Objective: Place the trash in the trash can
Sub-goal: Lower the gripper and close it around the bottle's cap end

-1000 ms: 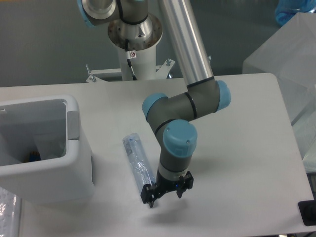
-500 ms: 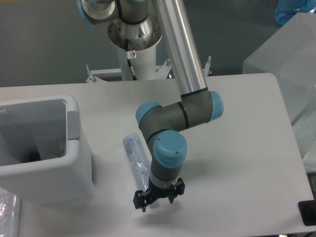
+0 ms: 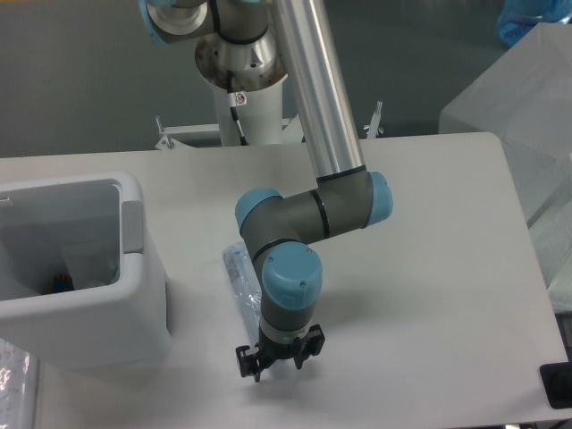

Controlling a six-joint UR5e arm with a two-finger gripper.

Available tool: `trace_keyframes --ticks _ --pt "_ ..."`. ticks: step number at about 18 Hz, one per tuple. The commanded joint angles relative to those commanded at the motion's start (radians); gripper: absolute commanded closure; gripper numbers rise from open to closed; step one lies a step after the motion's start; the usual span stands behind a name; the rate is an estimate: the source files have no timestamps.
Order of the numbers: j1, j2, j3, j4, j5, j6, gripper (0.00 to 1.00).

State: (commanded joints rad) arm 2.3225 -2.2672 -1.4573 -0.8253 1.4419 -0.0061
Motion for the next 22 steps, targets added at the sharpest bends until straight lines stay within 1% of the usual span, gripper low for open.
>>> trace_keyframes --ticks 3,5,7,9,11,16,20,21,22 --pt "0.0 0.0 -0.005 -0.002 0.002 0.0 0.35" --pt "0.0 0.003 -0.006 -0.002 0.002 0.002 0.45" --pt "0.0 0.003 -0.006 -0.002 0.002 0.002 0.51" --pt "0.0 0.003 -0.009 -0.003 0.008 0.002 0.62" --pt "0.0 0.005 -0.009 -0.003 0.015 0.002 0.7" --pt "0.0 0.008 -0.008 -0.003 0.015 0.002 0.7" --pt "0.003 0.049 0.001 0.002 0.014 0.014 0.71" --pt "0.009 0.063 0.018 0.003 0.014 0.017 0.71" --pt "0.017 0.081 0.049 0.014 0.011 0.014 0.71"
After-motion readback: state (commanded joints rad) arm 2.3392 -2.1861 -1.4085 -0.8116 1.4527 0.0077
